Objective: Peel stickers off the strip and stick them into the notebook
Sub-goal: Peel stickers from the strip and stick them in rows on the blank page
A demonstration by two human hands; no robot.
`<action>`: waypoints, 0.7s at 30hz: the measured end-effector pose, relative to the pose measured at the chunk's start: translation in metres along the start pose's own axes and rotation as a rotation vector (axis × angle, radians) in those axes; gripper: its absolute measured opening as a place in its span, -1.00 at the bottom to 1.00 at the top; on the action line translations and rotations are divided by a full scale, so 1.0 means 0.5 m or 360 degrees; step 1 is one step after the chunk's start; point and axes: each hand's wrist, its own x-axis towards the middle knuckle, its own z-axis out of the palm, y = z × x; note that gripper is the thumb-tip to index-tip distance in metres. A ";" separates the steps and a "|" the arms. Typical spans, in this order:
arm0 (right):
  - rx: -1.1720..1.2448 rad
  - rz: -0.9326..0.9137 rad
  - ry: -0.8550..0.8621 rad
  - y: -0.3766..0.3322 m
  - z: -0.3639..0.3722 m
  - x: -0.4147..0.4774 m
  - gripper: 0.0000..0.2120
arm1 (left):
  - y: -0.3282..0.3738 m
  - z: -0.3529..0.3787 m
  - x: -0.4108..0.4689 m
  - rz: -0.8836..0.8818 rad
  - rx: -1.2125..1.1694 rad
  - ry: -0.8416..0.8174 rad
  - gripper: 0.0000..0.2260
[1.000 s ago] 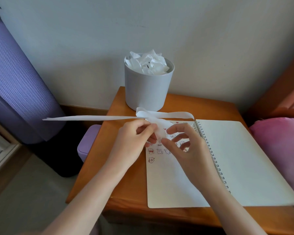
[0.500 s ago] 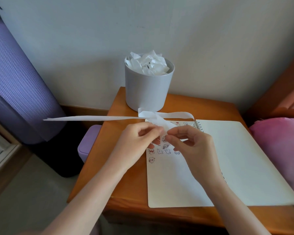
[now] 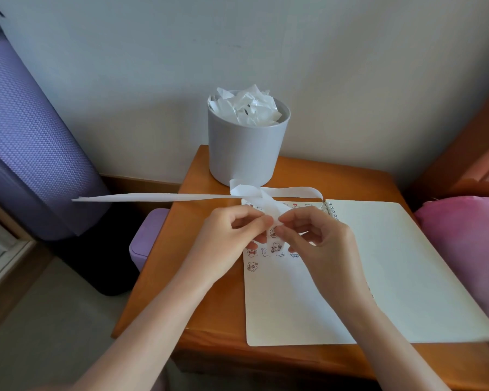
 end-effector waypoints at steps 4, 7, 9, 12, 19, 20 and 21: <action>-0.0035 -0.0020 -0.0007 0.000 0.000 -0.001 -0.83 | -0.001 -0.001 0.000 -0.0017 0.0027 -0.0001 -0.92; -0.0047 -0.0034 -0.0020 -0.001 0.000 0.000 -0.81 | -0.001 -0.001 -0.001 -0.0026 0.0047 -0.0007 -0.91; -0.0057 -0.0047 -0.0024 -0.001 0.000 -0.001 -0.80 | 0.000 -0.001 -0.001 -0.0039 0.0049 -0.0002 -0.91; -0.0086 -0.0077 -0.0016 -0.001 0.000 -0.001 -0.79 | 0.001 0.000 0.000 -0.0063 0.0028 0.0010 -0.91; -0.0068 -0.0096 -0.0028 -0.003 -0.003 -0.001 -0.75 | -0.001 0.000 0.001 -0.0076 0.0016 -0.0003 -0.90; -0.0058 -0.0096 -0.0023 -0.003 -0.002 -0.002 -0.77 | -0.001 0.000 0.000 -0.0083 0.0011 -0.0008 -0.89; -0.0046 -0.0093 -0.0020 -0.003 -0.002 -0.002 -0.79 | -0.001 0.000 0.000 -0.0091 0.0004 -0.0014 -0.88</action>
